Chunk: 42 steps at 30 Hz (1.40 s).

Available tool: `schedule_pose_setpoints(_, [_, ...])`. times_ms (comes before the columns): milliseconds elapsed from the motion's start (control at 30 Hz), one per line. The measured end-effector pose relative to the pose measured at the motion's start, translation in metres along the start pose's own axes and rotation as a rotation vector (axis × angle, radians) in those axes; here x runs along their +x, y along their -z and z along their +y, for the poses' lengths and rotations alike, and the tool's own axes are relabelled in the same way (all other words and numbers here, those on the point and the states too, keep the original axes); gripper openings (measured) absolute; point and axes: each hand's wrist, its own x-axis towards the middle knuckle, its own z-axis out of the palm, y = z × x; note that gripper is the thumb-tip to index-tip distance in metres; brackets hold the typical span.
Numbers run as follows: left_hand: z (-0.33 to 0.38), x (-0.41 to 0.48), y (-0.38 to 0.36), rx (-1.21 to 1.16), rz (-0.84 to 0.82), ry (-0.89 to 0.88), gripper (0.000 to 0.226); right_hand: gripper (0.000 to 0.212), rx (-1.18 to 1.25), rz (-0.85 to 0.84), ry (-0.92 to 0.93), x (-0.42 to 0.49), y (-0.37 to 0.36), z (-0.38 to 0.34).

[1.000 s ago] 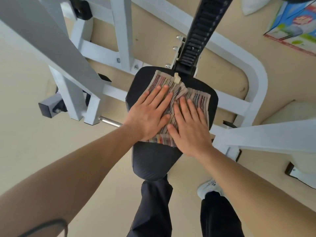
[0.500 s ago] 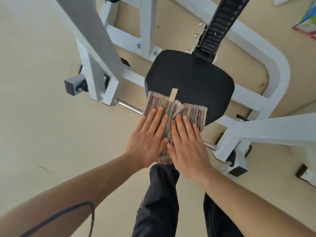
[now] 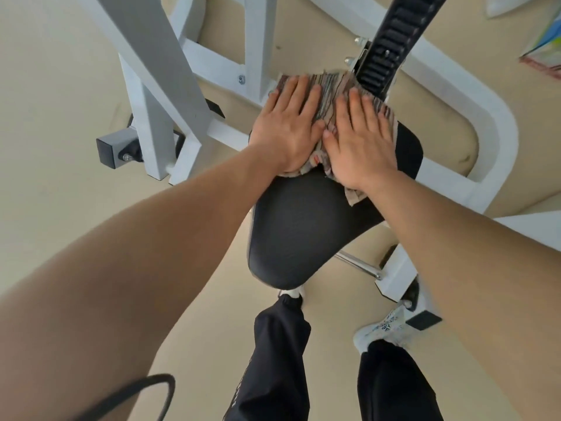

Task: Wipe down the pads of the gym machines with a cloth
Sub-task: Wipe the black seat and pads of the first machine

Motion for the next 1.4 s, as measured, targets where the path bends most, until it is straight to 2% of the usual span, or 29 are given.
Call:
schedule_pose_setpoints(100, [0.002, -0.013, -0.006, -0.004, 0.033, 0.025, 0.069, 0.067, 0.032, 0.014, -0.041, -0.012, -0.005, -0.014])
schedule_pose_setpoints(200, [0.004, -0.076, -0.013, -0.052, 0.015, 0.018, 0.069, 0.066, -0.021, 0.000, 0.093, -0.069, -0.012, -0.035])
schedule_pose_setpoints(300, [0.003, -0.126, -0.016, -0.088, -0.071, 0.029, 0.068, 0.066, -0.057, -0.052, 0.215, -0.112, -0.019, -0.046])
schedule_pose_setpoints(433, [-0.009, -0.093, -0.012, -0.084, -0.010, 0.012, 0.069, 0.066, -0.081, -0.063, 0.292, -0.066, -0.011, -0.033])
schedule_pose_setpoints(533, [-0.019, -0.023, -0.001, -0.041, 0.022, 0.037, 0.069, 0.066, -0.058, -0.032, 0.174, 0.000, 0.001, -0.019])
schedule_pose_setpoints(633, [-0.008, 0.029, 0.007, 0.008, -0.013, 0.029, 0.071, 0.069, -0.013, 0.026, 0.002, 0.023, 0.002, 0.004])
schedule_pose_setpoints(733, [0.018, 0.026, 0.002, 0.100, 0.016, -0.103, 0.073, 0.072, 0.028, 0.103, -0.132, -0.011, -0.010, 0.024])
schedule_pose_setpoints(833, [0.044, -0.012, -0.011, 0.104, 0.005, -0.236, 0.073, 0.069, 0.075, 0.122, -0.259, -0.069, -0.023, 0.021])
schedule_pose_setpoints(1000, [0.027, -0.112, -0.018, 0.088, -0.113, -0.296, 0.068, 0.066, 0.121, 0.031, -0.158, -0.156, -0.041, -0.053])
schedule_pose_setpoints(1100, [0.003, -0.137, -0.013, 0.107, -0.170, -0.301, 0.069, 0.066, 0.107, -0.025, -0.045, -0.166, -0.039, -0.067])
schedule_pose_setpoints(1233, [0.011, -0.106, -0.012, 0.102, -0.117, -0.256, 0.070, 0.073, 0.015, -0.028, 0.111, -0.127, -0.025, -0.025])
schedule_pose_setpoints(1400, [0.032, -0.021, -0.009, 0.079, -0.033, -0.228, 0.068, 0.085, -0.036, 0.014, 0.006, -0.041, -0.007, 0.036])
